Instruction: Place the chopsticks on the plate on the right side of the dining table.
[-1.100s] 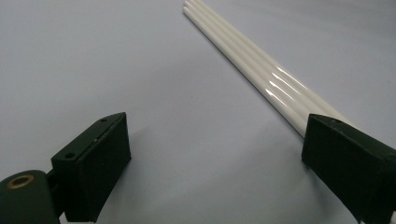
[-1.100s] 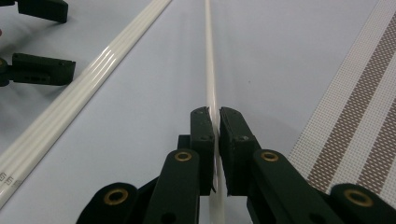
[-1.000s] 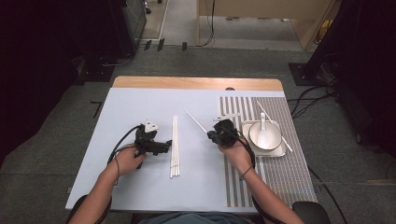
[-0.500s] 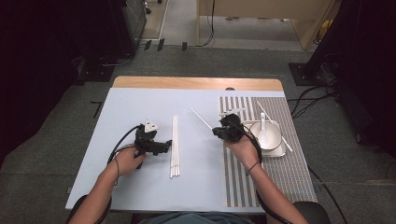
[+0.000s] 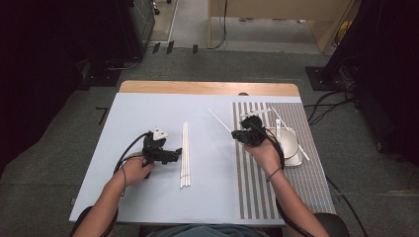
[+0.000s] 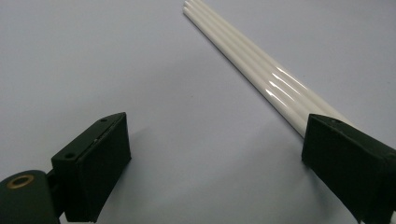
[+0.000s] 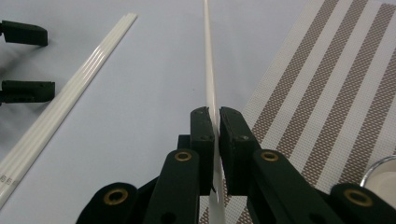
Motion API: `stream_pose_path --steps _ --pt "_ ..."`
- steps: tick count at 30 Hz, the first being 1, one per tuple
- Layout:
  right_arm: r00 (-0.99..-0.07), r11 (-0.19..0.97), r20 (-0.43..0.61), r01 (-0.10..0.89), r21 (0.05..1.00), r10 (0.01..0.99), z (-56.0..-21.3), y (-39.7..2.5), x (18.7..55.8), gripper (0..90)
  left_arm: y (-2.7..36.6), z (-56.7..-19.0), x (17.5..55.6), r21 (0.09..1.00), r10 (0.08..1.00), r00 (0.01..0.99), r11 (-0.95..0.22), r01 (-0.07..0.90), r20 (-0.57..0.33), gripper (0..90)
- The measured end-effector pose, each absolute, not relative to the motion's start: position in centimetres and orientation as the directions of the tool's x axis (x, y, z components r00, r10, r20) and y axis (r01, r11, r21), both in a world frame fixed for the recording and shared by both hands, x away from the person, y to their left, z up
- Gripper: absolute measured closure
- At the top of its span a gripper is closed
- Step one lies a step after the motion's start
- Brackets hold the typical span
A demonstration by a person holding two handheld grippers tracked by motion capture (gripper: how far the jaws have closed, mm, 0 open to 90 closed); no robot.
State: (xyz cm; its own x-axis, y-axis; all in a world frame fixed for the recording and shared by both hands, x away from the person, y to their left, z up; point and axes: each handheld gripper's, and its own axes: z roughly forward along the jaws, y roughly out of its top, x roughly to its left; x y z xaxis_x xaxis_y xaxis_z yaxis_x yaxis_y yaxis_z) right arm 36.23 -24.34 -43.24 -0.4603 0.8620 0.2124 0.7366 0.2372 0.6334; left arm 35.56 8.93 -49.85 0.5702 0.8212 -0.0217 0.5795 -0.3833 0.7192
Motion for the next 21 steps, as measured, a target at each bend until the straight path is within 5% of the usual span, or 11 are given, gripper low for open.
stream_pose_path --steps 21 --pt "-0.434 0.205 0.229 0.746 0.633 0.872 -41.4 -27.0 36.4 84.9 8.9 -49.9 35.6 0.717 0.821 0.571 -0.391 0.578 -0.012 7.9"
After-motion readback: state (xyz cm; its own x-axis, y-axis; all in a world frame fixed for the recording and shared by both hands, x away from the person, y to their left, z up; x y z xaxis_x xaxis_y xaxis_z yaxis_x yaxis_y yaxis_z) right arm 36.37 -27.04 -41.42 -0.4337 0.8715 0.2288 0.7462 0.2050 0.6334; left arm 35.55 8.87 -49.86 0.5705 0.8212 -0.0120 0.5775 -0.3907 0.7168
